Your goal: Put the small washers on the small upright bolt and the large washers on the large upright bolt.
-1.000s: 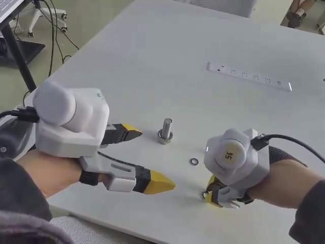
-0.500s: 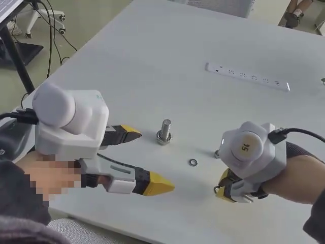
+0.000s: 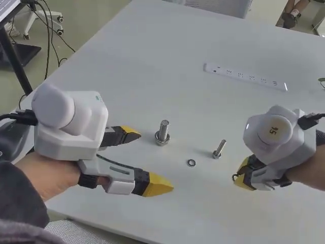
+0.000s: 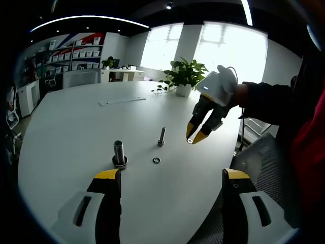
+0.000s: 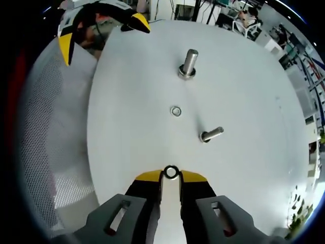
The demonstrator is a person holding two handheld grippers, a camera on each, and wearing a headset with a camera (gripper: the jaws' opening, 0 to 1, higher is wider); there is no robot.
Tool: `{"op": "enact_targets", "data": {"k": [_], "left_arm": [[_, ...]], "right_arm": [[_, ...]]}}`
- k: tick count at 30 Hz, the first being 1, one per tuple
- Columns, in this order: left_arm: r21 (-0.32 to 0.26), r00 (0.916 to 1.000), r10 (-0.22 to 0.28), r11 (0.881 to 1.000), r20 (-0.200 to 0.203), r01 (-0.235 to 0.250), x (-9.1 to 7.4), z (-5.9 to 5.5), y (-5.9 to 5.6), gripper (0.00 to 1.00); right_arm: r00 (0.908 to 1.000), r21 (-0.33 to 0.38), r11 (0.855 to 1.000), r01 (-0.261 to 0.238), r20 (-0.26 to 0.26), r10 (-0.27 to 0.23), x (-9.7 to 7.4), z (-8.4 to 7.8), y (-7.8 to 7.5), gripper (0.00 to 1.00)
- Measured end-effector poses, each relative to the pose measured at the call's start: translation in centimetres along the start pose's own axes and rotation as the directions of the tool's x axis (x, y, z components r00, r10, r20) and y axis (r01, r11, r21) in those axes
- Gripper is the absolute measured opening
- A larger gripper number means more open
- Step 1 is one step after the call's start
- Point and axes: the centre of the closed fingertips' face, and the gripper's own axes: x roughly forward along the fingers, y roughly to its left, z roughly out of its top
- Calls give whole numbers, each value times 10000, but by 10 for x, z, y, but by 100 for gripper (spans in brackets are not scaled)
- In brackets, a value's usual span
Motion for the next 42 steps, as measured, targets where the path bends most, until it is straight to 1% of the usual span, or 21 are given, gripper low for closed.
{"op": "enact_targets", "data": {"k": [1, 3, 4, 7, 10, 14, 21, 26, 31, 33, 38, 42], "left_arm": [[-8, 10000, 5, 10000, 8, -5, 0, 0, 0, 81], [-1, 10000, 15, 10000, -2, -15, 0, 0, 0, 81], [-8, 10000, 7, 10000, -3, -7, 0, 0, 0, 81], [11, 10000, 9, 10000, -19, -9, 0, 0, 0, 81], [3, 10000, 5, 10000, -10, -5, 0, 0, 0, 81], [9, 10000, 23, 10000, -36, -23, 0, -1, 0, 81], [-33, 10000, 60, 10000, -27, -60, -1, -1, 2, 81], [-43, 10000, 76, 10000, -30, -76, -1, -1, 2, 81], [-57, 9999, 99, 9999, -38, -99, -1, -2, 3, 81], [-69, 9999, 103, 9999, -41, -103, -1, -2, 3, 81], [-107, 9999, 148, 9998, -24, -148, -2, -2, 4, 81], [-117, 9999, 167, 9998, -45, -167, -2, -2, 4, 81]], "right_arm": [[10000, 81, 10000, 18, 85, -18, -2, 1, -4, 14], [9999, 168, 9999, -9, 171, 7, -6, 2, -7, 14], [9996, 204, 9998, 77, 265, -82, -10, 4, -11, 14], [9993, 138, 9995, 272, 268, -276, -18, 7, -17, 14], [9984, 81, 9992, 403, 384, -406, -27, 15, -22, 14], [9968, -130, 9978, 656, 468, -649, -35, 27, -31, 14], [9950, -438, 9956, 823, 596, -797, -42, 44, -40, 14], [9948, -701, 9938, 864, 594, -823, -43, 53, -45, 14], [9947, -919, 9917, 904, 580, -853, -43, 61, -54, 14], [9950, -1038, 9903, 918, 483, -872, -41, 61, -56, 14], [9966, -1173, 9901, 769, 372, -729, -32, 62, -61, 14], [9978, -1279, 9897, 645, 200, -625, -26, 61, -61, 14]]}}
